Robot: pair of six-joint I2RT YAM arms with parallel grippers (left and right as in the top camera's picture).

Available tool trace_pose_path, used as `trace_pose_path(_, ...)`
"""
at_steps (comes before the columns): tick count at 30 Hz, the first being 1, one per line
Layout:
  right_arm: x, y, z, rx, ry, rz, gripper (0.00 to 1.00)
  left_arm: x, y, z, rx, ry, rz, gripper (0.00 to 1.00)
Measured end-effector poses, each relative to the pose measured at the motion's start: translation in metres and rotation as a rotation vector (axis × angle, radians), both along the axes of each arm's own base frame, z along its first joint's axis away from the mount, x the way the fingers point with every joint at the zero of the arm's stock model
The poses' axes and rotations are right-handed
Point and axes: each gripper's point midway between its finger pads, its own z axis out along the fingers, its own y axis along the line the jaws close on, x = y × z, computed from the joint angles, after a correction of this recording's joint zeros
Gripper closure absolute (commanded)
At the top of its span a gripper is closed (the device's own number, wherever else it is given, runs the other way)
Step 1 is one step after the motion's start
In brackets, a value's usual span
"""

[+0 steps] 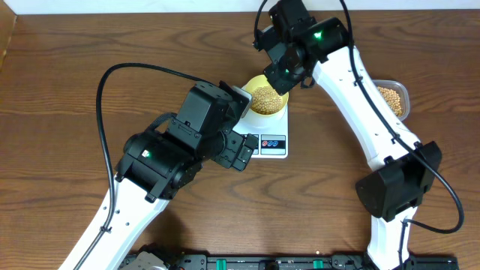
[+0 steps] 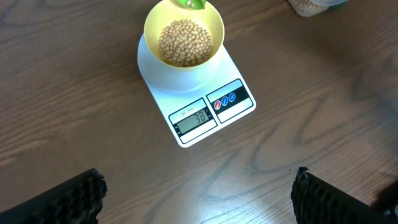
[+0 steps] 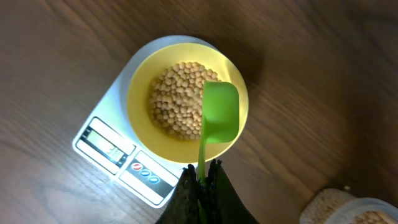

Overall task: Scoop item into bowl and weigh 50g on scale
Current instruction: 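Tip the green scoop over the yellow bowl to pour soybeans in, then move the right gripper back and dip the scoop into the tub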

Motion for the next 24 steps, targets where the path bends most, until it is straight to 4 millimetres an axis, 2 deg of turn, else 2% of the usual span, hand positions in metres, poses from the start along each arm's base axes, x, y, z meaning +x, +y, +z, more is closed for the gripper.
trace_pose_path(17,0.001,-0.004,0.000,-0.040,-0.018,-0.016,0.99,0.000,0.000,0.000,0.000,0.000,0.000,0.02)
trace_pose_path(21,0.007,-0.015,0.000,-0.018,-0.004,-0.077,0.99,0.000,0.000,0.000,0.000,0.000,0.000,0.02)
trace_pose_path(24,0.016,-0.036,0.004,0.009,0.012,-0.166,0.99,0.000,0.000,0.000,0.000,0.000,0.000,0.02)
